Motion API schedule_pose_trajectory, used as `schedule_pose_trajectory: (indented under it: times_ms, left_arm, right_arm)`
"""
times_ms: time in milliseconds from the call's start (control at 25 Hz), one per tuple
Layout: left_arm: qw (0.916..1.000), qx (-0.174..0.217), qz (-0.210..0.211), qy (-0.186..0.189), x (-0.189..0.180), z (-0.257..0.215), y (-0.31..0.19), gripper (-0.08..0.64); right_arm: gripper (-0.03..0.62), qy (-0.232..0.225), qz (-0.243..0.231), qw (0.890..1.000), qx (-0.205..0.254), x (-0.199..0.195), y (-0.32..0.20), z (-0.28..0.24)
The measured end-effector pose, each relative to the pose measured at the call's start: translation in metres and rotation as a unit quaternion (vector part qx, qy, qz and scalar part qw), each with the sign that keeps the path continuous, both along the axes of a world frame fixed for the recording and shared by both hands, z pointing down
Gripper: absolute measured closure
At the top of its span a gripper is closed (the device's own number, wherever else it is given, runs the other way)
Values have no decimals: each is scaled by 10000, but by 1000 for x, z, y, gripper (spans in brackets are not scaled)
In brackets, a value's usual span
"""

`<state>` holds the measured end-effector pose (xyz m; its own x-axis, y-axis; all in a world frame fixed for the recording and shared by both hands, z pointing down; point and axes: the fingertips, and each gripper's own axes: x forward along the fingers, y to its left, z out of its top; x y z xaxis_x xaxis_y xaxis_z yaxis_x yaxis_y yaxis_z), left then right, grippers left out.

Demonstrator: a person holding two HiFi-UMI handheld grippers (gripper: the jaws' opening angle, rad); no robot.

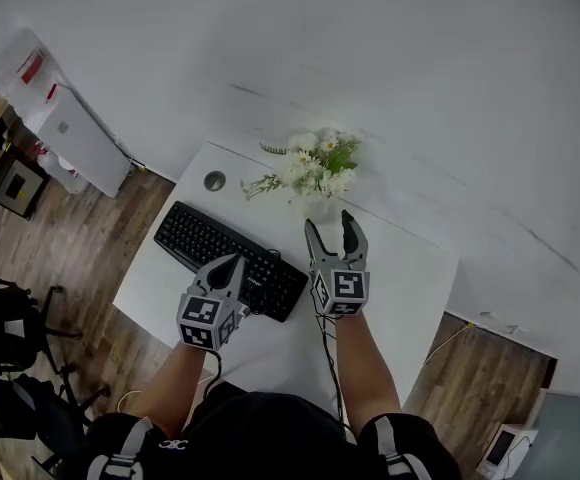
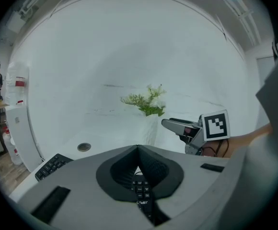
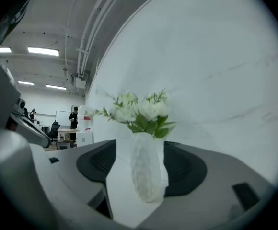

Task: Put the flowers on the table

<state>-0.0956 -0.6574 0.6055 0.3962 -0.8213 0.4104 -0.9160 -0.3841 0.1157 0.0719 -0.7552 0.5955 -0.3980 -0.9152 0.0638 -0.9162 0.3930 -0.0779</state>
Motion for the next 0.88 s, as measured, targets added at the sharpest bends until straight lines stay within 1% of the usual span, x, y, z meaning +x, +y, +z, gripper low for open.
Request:
schedule_pose_trajectory:
  times_ms: [40,120,160,240,360,480,640,760,880]
  left_arm:
    - [10000,78,-20,25,3,-7,4,559]
    - [9997,242,-43,86,11,-24,14,558]
    - [9994,328,-43,120,15,-33,19,559]
    - [9985,510,-29,181,23,-51,30,558]
    - [9965,782,-23,291,34,-78,49,558]
    - [9937,1041,5,409,46,-102,68,558]
    - [9910,1219,107,545,67,-124,89,558]
    - [9883,1348,323,635,88,-138,101,558]
    - [9863,1410,531,666,107,-145,112,558]
  right_arm:
    - [310,-56,102,9999,47,6,12,-10]
    - [417,-199,337,9992,126,18,35,-29]
    - [485,-278,448,9985,152,25,46,-38]
    - [583,-363,627,9972,192,36,67,-57]
    - [588,-256,901,9954,186,53,97,-84]
    - [588,-292,1087,9935,138,73,132,-113]
    - [588,-110,1314,9911,198,105,179,-145]
    - [589,25,1662,9858,231,135,210,-158]
    - [589,59,1988,9799,168,160,238,-153]
